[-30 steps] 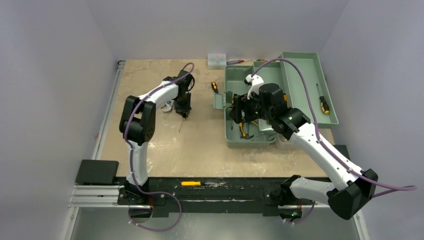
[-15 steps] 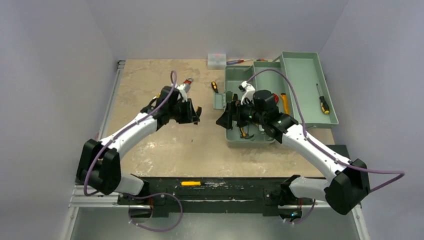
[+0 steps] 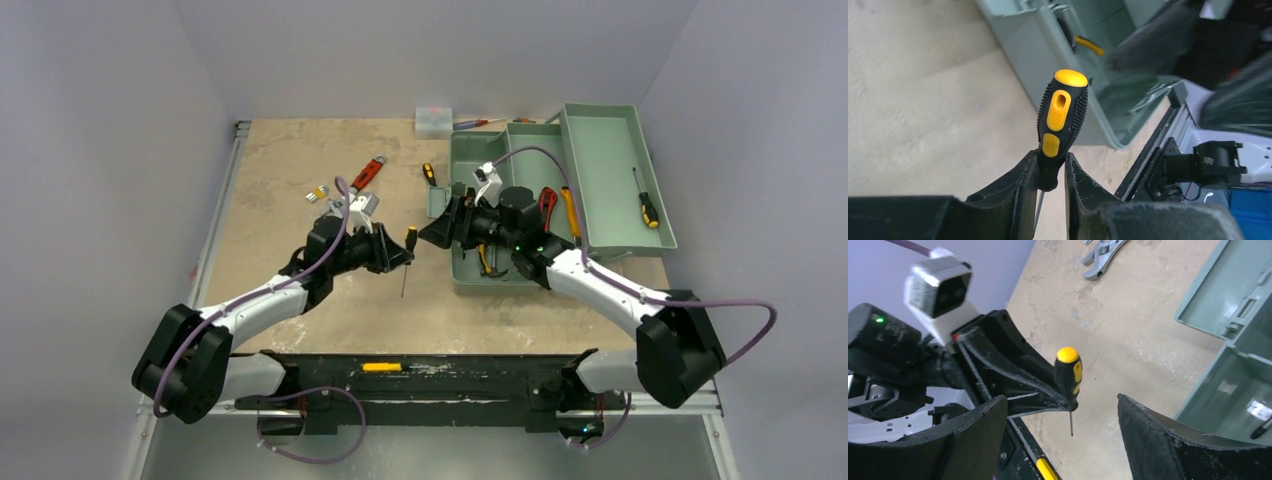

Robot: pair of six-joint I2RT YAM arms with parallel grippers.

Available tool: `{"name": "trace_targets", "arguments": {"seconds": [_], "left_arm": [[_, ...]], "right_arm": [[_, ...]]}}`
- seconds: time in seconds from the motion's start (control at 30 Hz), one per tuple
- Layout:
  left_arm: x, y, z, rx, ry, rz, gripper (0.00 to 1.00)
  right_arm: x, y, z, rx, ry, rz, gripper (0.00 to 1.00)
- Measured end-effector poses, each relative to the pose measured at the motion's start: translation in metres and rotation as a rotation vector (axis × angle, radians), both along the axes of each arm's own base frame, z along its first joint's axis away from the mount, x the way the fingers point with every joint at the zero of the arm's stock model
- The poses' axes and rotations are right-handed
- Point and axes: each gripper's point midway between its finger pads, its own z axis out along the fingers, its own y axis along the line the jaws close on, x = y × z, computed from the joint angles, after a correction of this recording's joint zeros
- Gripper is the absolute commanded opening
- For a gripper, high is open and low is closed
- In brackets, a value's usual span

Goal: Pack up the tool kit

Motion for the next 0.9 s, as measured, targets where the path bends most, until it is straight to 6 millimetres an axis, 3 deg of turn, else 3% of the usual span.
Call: {"name": "trace_targets", "arguments": {"seconds": [0.13, 0.27, 0.33, 0.5, 0.67, 0.83, 0.9], "left_arm": [[-0.001, -0.012, 0.021, -0.063, -0.074, -0.050, 0.00], [-0.003, -0.018, 0.031, -0.095, -0.106, -0.084, 0.00], [-0.004, -0.019, 0.036, -0.108, -0.115, -0.094, 0.00], [-0.006, -0.019, 0.038, -0.120, -0.132, -0.096, 0.00], [-0.006, -0.020, 0.042, -0.132, -0.139, -0.100, 0.00], [-0.013, -0.025, 0.044, -0.149, -0.134, -0.139, 0.00], [-0.015, -0.026, 0.045, -0.151, -0.133, -0.149, 0.00]], "right_arm": [[0.000, 0.014, -0.016, -0.003, 0.026, 0.029, 0.69], [-0.011, 0.029, -0.027, -0.027, 0.038, 0.069, 0.47], [-0.015, 0.034, -0.027, -0.030, 0.033, 0.081, 0.43], [-0.017, 0.038, -0.023, -0.024, 0.020, 0.087, 0.43], [-0.015, 0.037, -0.017, -0.018, 0.003, 0.068, 0.57], [-0.008, 0.026, 0.011, 0.034, -0.088, -0.007, 0.59], [-0.007, 0.022, 0.021, 0.056, -0.117, -0.031, 0.55]]}}
